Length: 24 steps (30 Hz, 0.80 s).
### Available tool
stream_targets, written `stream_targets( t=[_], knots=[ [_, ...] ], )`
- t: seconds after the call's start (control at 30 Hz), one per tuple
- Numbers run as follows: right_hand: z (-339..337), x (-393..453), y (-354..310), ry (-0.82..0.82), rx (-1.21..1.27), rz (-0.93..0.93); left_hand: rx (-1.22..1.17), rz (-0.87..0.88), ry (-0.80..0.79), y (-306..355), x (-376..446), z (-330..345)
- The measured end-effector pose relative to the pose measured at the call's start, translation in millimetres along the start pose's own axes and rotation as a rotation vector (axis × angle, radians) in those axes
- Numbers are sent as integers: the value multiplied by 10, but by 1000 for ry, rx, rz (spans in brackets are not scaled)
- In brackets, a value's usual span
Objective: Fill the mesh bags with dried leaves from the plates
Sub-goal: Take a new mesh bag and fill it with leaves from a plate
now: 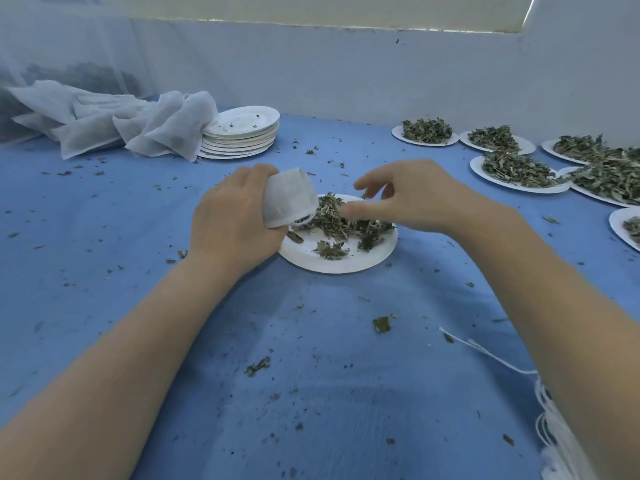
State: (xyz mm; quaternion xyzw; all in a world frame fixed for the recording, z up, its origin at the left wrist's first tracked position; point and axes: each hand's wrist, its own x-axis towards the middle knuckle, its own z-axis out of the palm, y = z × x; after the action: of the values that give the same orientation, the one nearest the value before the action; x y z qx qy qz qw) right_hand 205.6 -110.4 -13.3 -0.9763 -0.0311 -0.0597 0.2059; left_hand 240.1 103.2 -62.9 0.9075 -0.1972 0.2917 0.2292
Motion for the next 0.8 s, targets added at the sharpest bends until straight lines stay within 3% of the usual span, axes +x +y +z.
stream_targets(
  t=[0.13,0.37,0.5,0.8],
  knots=[
    [122,-5,9,-227,-286,82,-3,7,0,10,-4,6],
    [50,-18,-44,-286,-253,32,-9,10,-19,8,-6,8],
    [134,0,-50,-205,-211,-5,-10,21,-19,17,-11,8],
    [18,-24,-47,149,167,-4,-4,23,-12,29,-14,16]
  ],
)
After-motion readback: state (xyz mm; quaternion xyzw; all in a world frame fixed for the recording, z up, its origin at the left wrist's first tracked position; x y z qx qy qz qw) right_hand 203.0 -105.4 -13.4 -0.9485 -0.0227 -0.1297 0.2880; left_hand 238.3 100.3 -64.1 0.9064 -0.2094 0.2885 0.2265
